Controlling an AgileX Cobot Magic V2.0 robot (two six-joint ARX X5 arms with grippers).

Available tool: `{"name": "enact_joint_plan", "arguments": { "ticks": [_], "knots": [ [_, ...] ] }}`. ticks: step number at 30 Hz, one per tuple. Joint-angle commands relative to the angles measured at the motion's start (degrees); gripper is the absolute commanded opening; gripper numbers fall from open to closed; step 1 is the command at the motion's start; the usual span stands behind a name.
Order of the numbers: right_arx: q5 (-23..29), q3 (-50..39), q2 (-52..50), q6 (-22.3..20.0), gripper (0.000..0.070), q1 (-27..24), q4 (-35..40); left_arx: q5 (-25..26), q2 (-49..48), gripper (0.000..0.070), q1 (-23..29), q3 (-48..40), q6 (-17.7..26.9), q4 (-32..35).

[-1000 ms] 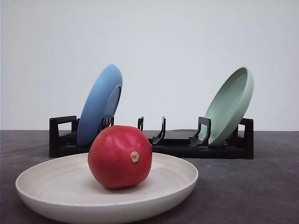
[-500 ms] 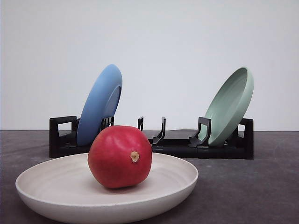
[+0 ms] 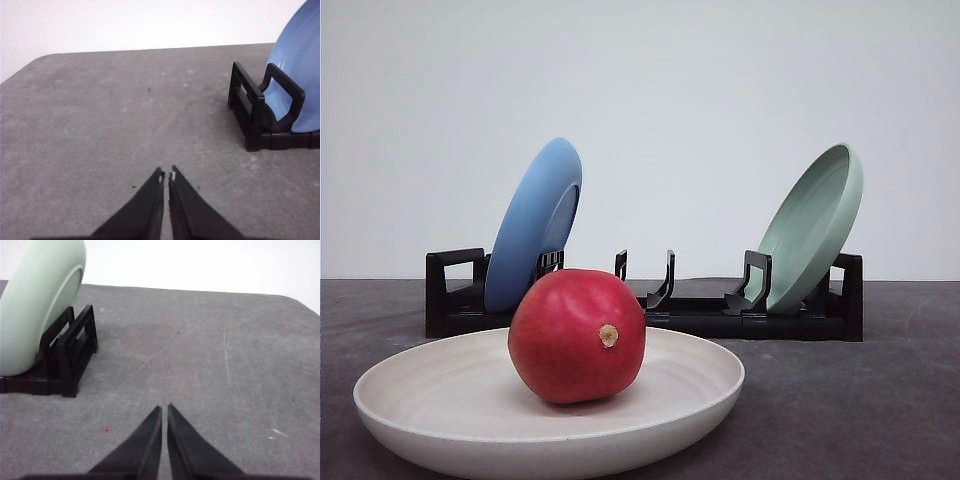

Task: Place pomegranate in white plate

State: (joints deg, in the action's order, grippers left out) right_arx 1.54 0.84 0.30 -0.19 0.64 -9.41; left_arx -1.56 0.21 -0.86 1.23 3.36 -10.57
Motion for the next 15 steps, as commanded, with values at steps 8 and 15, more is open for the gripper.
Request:
{"name": "enact_joint_plan", "arguments": {
  "ticks": [8, 15],
  "knots": [
    [0.0, -0.3, -0.1, 0.2, 0.0015, 0.0, 0.5, -0.1, -0.1, 0.0, 0.0, -0.5, -0.4, -0.2],
    [-0.1, -0.3, -0.1, 0.2, 0.0015, 0.0, 0.5, -0.1, -0.1, 0.0, 0.0, -0.5, -0.4, -0.2]
  ]
}}
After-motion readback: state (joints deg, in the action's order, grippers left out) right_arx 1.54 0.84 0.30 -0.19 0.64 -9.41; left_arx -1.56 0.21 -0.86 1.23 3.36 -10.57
